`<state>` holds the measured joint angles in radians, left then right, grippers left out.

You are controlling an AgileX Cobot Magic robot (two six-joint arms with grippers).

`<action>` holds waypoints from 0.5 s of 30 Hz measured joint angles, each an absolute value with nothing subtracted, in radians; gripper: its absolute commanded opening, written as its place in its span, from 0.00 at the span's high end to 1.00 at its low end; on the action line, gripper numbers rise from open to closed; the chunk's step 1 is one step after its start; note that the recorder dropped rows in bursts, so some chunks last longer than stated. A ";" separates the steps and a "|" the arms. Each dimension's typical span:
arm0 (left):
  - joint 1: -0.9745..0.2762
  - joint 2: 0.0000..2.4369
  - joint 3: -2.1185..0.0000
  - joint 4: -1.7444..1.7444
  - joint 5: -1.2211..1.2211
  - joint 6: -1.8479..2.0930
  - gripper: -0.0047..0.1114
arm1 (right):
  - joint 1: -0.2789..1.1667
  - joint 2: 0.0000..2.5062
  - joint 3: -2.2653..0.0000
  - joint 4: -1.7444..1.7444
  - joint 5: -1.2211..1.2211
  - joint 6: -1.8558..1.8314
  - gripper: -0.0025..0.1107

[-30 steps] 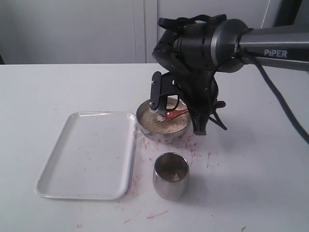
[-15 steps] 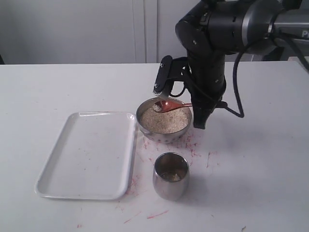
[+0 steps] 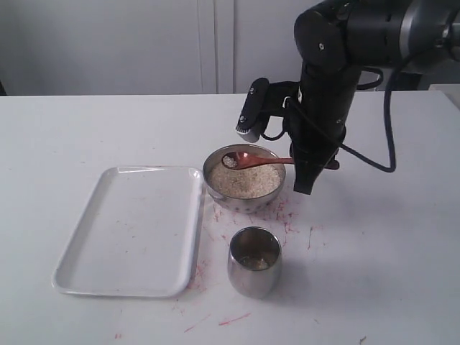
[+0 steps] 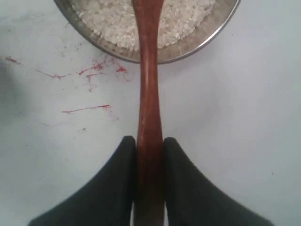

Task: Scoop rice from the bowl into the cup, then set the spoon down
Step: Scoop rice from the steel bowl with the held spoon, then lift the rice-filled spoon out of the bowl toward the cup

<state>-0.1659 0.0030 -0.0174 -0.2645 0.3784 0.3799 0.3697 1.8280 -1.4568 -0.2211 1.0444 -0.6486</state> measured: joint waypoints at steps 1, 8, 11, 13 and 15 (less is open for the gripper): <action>-0.166 0.003 -0.017 -0.264 0.378 0.380 0.84 | 0.368 1.819 -1.449 -0.219 1.040 -0.656 0.98; -0.166 0.003 -0.017 -0.264 0.378 0.380 0.84 | 0.366 1.755 -1.393 -0.215 1.029 -0.712 0.98; -0.166 0.003 -0.017 -0.264 0.378 0.380 0.84 | 0.366 1.720 -1.371 -0.215 1.029 -0.723 0.98; -0.166 0.003 -0.017 -0.264 0.378 0.380 0.84 | 0.366 1.693 -1.356 -0.215 1.029 -0.725 0.98; -0.166 0.003 -0.017 -0.264 0.378 0.380 0.84 | 0.366 1.667 -1.340 -0.215 1.029 -0.725 0.98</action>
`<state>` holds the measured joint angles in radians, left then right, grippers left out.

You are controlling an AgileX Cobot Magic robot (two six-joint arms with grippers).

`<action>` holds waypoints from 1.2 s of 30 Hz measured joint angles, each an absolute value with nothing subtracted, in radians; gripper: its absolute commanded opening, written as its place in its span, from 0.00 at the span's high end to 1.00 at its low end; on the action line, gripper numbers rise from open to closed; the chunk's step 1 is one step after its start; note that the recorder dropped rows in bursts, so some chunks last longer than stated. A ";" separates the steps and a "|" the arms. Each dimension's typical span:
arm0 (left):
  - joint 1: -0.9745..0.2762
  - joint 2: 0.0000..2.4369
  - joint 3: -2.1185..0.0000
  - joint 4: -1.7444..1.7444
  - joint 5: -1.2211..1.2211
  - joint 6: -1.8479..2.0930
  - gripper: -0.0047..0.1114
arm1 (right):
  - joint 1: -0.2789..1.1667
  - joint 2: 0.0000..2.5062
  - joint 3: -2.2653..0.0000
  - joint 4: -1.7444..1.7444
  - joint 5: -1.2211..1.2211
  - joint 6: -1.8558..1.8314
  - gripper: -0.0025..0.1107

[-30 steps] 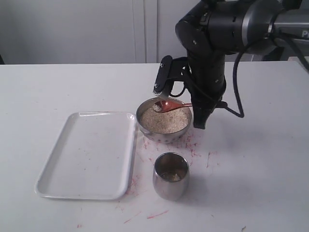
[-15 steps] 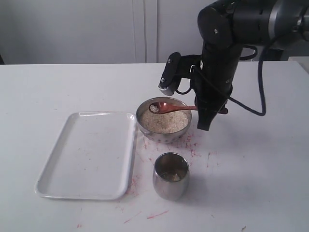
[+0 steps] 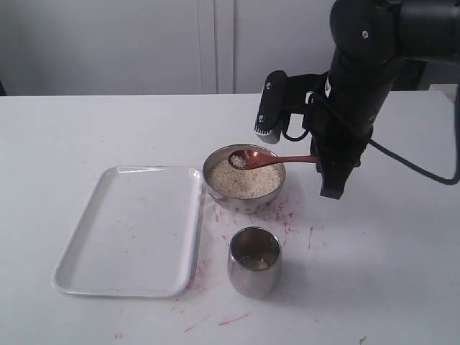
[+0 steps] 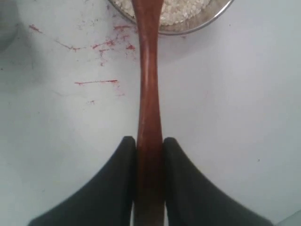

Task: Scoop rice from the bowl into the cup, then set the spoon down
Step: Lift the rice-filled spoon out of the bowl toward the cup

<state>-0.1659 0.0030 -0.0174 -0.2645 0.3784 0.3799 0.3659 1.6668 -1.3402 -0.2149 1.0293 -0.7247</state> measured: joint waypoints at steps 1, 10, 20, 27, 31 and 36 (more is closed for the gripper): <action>-0.166 0.003 -0.017 -0.264 0.378 0.380 0.84 | 0.366 1.651 -1.333 -0.215 1.029 -0.725 0.98; -0.166 0.003 -0.017 -0.264 0.378 0.380 0.84 | 0.366 1.507 -1.254 -0.129 1.031 -0.751 0.98; -0.166 0.003 -0.017 -0.264 0.378 0.380 0.84 | 0.366 1.394 -1.206 -0.060 1.099 -0.755 0.98; -0.166 0.003 -0.017 -0.264 0.378 0.380 0.84 | 0.366 1.351 -1.200 -0.040 1.198 -0.755 0.98; -0.166 0.003 -0.017 -0.264 0.378 0.380 0.84 | 0.366 1.338 -1.200 -0.012 1.216 -0.755 0.98; -0.166 0.003 -0.017 -0.264 0.378 0.380 0.84 | 0.383 1.334 -1.200 0.000 1.220 -0.755 0.98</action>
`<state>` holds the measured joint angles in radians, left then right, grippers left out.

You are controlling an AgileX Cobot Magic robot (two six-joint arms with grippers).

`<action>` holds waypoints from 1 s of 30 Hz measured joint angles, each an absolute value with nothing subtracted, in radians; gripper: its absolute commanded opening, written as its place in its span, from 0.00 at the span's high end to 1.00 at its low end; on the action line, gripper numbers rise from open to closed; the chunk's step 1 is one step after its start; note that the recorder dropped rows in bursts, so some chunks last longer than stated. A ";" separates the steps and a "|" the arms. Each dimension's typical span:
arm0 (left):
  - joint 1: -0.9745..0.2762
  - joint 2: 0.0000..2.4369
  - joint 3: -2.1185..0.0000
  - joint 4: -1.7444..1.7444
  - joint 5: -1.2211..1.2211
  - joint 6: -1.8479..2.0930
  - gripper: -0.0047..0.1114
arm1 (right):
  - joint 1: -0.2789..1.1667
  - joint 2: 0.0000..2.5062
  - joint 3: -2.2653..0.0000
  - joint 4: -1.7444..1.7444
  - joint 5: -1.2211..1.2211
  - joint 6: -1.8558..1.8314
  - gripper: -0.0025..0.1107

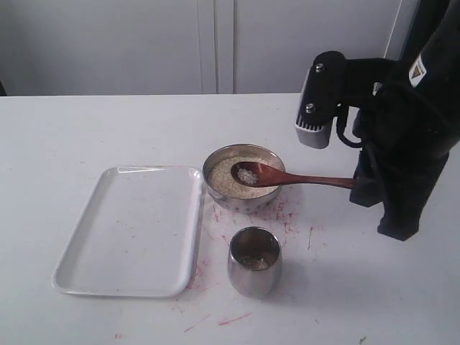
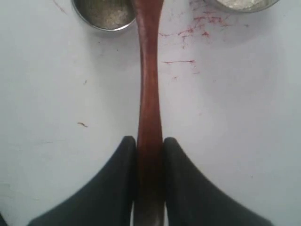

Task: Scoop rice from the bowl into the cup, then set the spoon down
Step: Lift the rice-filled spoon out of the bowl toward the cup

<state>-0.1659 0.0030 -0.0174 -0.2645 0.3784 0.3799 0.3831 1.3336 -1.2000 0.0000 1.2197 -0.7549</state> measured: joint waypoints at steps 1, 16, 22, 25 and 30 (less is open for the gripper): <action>-0.166 0.003 -0.017 -0.264 0.378 0.380 0.84 | 0.393 1.334 -1.200 0.000 1.218 -0.755 0.98; -0.166 0.003 -0.017 -0.264 0.378 0.380 0.84 | 0.430 1.334 -1.185 -0.188 1.218 -0.688 0.98; -0.166 0.003 -0.017 -0.264 0.378 0.380 0.84 | 0.430 1.334 -1.112 -0.192 1.218 -0.702 0.98; -0.166 0.003 -0.017 -0.264 0.378 0.380 0.84 | 0.430 1.334 -1.089 -0.192 1.220 -0.705 0.98; -0.166 0.003 -0.017 -0.264 0.378 0.380 0.84 | 0.443 1.334 -1.078 -0.199 1.220 -0.705 0.98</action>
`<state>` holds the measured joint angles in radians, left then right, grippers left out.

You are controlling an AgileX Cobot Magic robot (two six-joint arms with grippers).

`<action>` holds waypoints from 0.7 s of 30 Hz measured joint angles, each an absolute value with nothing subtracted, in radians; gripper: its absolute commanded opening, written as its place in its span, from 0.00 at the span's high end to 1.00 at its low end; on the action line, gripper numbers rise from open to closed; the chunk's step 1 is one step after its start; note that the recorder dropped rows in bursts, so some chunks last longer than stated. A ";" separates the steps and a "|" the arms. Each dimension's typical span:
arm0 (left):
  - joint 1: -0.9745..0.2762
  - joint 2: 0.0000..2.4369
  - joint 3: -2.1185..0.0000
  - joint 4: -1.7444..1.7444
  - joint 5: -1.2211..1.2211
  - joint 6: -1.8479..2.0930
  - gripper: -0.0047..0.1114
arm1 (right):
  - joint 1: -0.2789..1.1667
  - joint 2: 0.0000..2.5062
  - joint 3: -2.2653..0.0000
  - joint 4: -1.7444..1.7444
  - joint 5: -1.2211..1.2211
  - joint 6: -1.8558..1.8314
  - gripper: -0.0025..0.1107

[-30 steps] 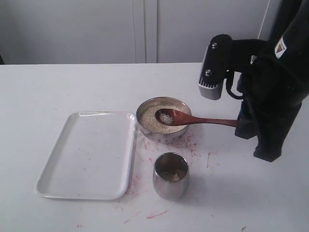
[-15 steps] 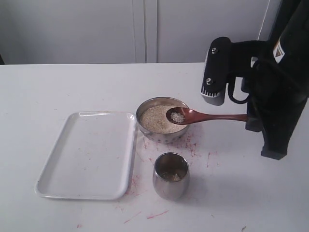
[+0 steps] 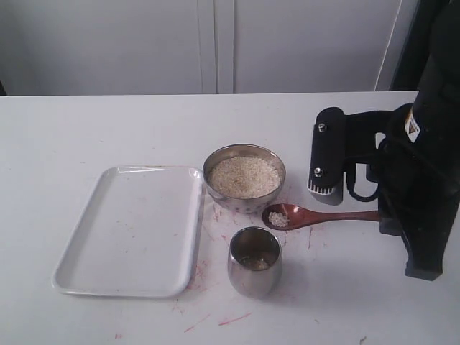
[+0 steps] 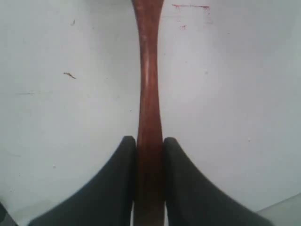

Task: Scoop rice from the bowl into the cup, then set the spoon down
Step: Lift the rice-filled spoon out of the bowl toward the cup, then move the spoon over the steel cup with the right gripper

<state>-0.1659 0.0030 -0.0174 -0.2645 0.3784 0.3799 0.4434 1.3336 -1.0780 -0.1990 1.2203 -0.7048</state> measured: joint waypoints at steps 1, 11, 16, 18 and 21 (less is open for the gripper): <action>-0.166 0.003 -0.017 -0.264 0.378 0.380 0.84 | 0.451 1.334 -1.076 -0.208 1.220 -0.705 0.98; -0.166 0.003 -0.017 -0.264 0.378 0.380 0.84 | 0.533 1.354 -1.076 -0.363 1.220 -0.705 0.98; -0.166 0.003 -0.017 -0.264 0.378 0.380 0.84 | 0.539 1.373 -1.076 -0.384 1.208 -0.705 0.98; -0.166 0.003 -0.017 -0.264 0.378 0.380 0.84 | 0.541 1.379 -1.076 -0.392 1.197 -0.705 0.98; -0.166 0.003 -0.017 -0.264 0.378 0.380 0.84 | 0.563 1.379 -1.076 -0.425 1.171 -0.706 0.98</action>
<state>-0.1659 0.0030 -0.0174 -0.2645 0.3784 0.3799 0.5627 1.3791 -1.0758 -0.4249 1.1707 -0.7065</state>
